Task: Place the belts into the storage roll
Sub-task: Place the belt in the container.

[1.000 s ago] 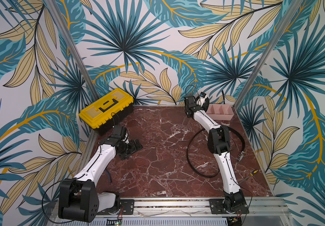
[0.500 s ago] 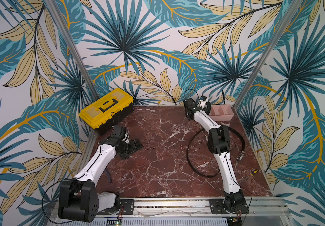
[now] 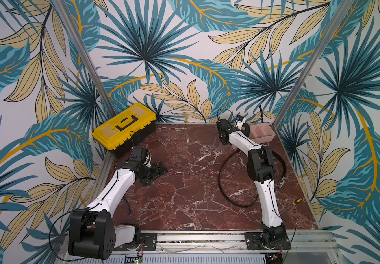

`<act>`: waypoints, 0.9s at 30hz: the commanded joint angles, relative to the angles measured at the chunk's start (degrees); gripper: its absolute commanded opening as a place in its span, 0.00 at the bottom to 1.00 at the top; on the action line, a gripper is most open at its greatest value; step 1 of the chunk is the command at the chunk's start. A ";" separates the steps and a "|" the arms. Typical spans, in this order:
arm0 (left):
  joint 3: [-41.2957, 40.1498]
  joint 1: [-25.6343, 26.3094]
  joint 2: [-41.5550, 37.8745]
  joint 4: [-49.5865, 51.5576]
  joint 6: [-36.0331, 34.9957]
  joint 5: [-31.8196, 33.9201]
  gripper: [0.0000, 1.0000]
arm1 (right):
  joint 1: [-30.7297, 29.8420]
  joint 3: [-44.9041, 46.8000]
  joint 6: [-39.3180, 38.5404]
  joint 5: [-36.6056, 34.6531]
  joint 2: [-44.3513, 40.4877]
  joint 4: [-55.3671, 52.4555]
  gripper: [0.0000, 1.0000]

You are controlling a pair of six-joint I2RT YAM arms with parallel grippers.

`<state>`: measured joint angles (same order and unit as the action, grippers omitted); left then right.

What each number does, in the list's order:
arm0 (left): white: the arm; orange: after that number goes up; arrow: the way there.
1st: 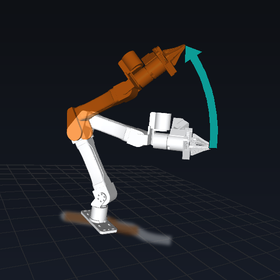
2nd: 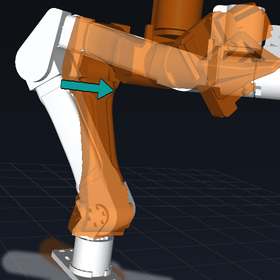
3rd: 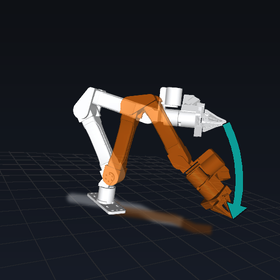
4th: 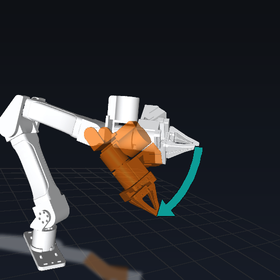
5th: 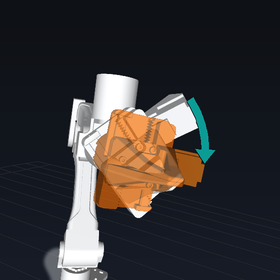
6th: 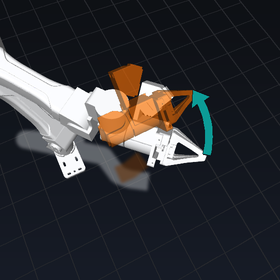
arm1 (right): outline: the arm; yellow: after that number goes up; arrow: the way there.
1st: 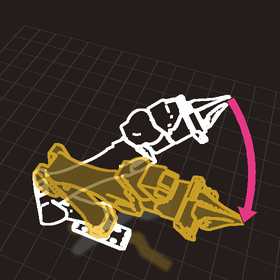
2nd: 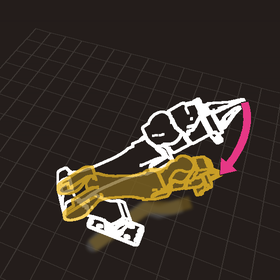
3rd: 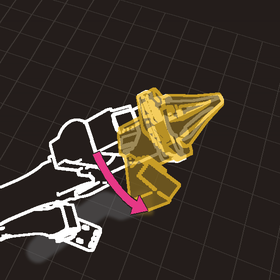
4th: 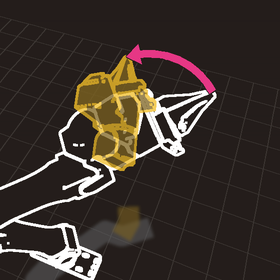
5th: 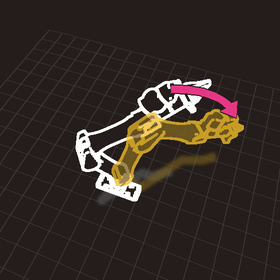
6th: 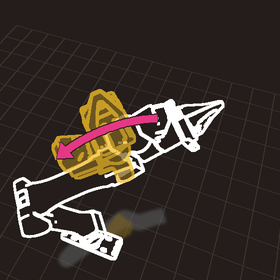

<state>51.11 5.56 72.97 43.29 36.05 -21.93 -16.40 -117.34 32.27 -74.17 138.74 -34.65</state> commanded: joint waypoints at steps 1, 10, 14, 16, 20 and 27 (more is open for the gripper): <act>0.12 -0.55 -1.17 -0.75 0.16 -0.09 0.99 | -0.90 -2.01 -2.41 1.12 0.35 -0.95 0.00; 0.49 -0.55 -1.16 -0.89 0.16 -0.80 1.00 | -2.77 -10.09 -4.34 3.48 5.92 -10.90 0.00; 1.49 -0.64 -0.92 -0.84 0.51 -2.18 1.00 | -3.45 -10.84 -3.28 3.51 6.24 -14.35 0.00; 1.87 -0.64 -0.57 -0.85 0.26 -2.66 1.00 | -3.67 -11.04 -2.09 3.70 6.11 -17.29 0.00; 2.54 -0.99 0.48 -0.86 -0.52 -3.66 1.00 | -4.21 -8.65 -1.38 4.12 4.80 -19.85 0.00; 4.37 -2.24 2.39 -0.84 -2.33 -5.23 1.00 | -5.63 -9.90 -2.43 5.12 6.68 -22.06 0.00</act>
<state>53.76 4.29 74.61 42.98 35.42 -25.85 -20.75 -127.31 31.00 -72.01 143.00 -52.47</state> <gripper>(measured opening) 0.995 0.143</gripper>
